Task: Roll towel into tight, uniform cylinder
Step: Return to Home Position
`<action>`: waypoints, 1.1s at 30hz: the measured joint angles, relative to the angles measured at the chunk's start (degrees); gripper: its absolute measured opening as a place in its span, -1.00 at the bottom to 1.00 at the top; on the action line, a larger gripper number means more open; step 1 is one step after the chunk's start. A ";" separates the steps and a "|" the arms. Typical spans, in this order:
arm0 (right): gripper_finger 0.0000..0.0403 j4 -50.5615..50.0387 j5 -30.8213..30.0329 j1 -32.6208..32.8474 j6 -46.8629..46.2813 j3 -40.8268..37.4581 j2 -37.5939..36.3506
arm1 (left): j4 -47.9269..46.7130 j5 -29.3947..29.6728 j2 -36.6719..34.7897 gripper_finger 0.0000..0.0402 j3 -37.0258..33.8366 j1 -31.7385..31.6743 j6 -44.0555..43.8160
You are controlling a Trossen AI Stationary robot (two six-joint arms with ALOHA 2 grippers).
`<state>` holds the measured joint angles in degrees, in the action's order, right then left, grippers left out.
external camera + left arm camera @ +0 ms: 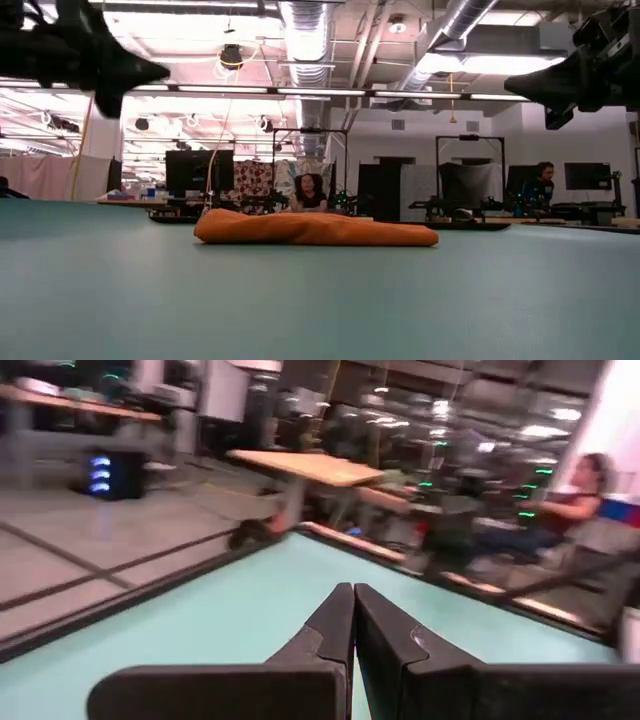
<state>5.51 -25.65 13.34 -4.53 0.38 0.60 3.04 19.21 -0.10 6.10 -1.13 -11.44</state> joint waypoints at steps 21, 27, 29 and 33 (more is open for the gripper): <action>-0.94 -0.56 -1.57 0.00 1.45 -0.04 -0.19 | 2.61 3.81 0.47 -1.00 -5.56 10.10 1.89; -0.94 -0.53 -1.55 0.00 1.48 -0.04 -0.17 | 1.71 3.13 0.47 -1.00 -5.58 10.10 -1.68; -0.94 -0.53 -1.53 0.00 1.48 -0.04 -0.19 | 1.65 3.12 0.48 -1.00 -5.60 10.10 -1.27; -0.94 -0.53 -1.51 0.00 1.48 -0.07 -0.17 | 1.65 3.11 0.47 -1.00 -5.63 10.10 -1.31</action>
